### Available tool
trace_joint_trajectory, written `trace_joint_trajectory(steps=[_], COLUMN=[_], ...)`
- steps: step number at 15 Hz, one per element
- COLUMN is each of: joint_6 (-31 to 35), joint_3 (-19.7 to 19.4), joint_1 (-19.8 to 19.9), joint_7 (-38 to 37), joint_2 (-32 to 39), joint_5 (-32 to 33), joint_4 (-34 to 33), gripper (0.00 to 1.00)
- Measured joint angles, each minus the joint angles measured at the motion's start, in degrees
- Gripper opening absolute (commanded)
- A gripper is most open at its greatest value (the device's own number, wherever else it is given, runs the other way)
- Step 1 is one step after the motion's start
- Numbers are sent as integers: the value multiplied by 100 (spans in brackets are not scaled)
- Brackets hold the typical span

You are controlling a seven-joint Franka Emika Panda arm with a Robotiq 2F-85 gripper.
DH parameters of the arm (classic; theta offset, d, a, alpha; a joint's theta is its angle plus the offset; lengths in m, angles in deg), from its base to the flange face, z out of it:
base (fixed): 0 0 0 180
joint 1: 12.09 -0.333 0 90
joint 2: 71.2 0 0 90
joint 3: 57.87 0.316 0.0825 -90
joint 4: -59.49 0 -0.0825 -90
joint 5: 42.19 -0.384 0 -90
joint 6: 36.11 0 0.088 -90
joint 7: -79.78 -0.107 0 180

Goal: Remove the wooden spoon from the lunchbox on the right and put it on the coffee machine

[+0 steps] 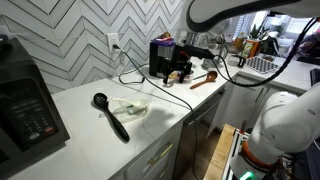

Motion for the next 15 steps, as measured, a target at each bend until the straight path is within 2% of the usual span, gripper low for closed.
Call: trace_joint_trajectory(steps=[5, 8, 14, 15], joint_6=[1344, 1970, 2014, 2172], joint_3=[-422, -603, -604, -562], joint_1=[765, 1185, 1173, 1214], joint_7=[-126, -468, -470, -737], joint_2=[608, 793, 817, 828], joint_5=[328, 660, 685, 750], joint_4=[-319, -366, -371, -360], gripper=[100, 100, 100, 100])
